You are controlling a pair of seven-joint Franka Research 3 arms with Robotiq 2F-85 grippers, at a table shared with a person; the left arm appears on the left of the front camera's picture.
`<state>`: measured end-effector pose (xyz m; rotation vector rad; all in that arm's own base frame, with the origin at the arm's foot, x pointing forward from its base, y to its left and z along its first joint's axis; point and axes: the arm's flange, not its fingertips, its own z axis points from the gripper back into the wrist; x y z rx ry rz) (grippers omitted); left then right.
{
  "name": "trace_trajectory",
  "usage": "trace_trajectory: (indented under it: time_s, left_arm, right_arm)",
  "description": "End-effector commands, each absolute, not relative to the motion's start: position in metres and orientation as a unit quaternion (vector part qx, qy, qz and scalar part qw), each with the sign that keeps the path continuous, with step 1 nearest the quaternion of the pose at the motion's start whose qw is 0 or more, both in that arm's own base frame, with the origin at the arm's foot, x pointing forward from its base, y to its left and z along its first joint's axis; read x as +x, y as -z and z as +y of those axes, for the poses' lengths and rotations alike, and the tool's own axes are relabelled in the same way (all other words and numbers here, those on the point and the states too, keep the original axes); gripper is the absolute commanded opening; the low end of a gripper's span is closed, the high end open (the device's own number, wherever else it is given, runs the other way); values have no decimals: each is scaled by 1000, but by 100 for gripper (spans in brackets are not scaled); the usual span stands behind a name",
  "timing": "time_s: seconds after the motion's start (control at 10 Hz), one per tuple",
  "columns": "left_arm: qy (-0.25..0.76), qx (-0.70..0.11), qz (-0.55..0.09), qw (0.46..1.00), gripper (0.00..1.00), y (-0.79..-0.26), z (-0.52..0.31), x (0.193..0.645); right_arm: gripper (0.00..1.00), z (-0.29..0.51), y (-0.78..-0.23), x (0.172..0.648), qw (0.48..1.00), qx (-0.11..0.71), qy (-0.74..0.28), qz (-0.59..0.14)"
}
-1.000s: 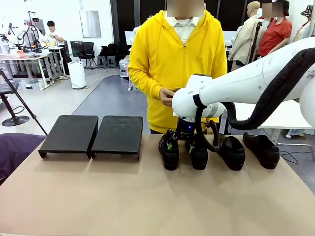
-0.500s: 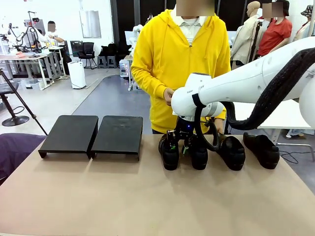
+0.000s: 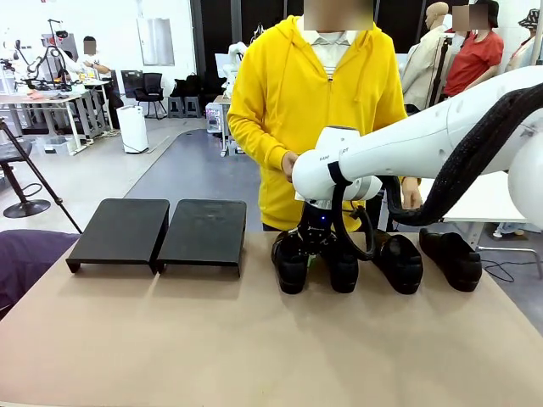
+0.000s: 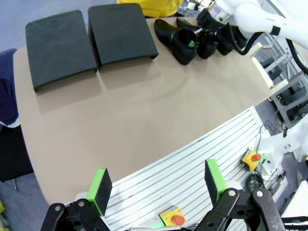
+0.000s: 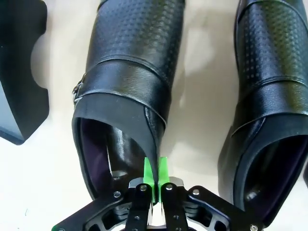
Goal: Organize the shoes by placing them on the stand.
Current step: Pick up one Shoe and place it in the middle of the table.
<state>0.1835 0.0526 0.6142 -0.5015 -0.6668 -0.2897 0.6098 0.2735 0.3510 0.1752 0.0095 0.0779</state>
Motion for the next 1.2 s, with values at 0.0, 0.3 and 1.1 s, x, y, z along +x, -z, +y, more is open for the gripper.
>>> trace_trajectory:
  time_s: [0.0, 0.3, 1.1]
  left_arm:
    - [146, -250, -324, 901, 100, -615, 54, 182]
    - [146, -250, -324, 901, 100, -615, 54, 182]
    - [146, -250, -324, 901, 100, -615, 54, 182]
  right_arm:
    - [0, 282, -371, 605, 998, 63, -31, 1]
    - [0, 280, -460, 533, 997, 47, -53, 16]
    - [0, 257, -529, 362, 993, 85, -36, 70]
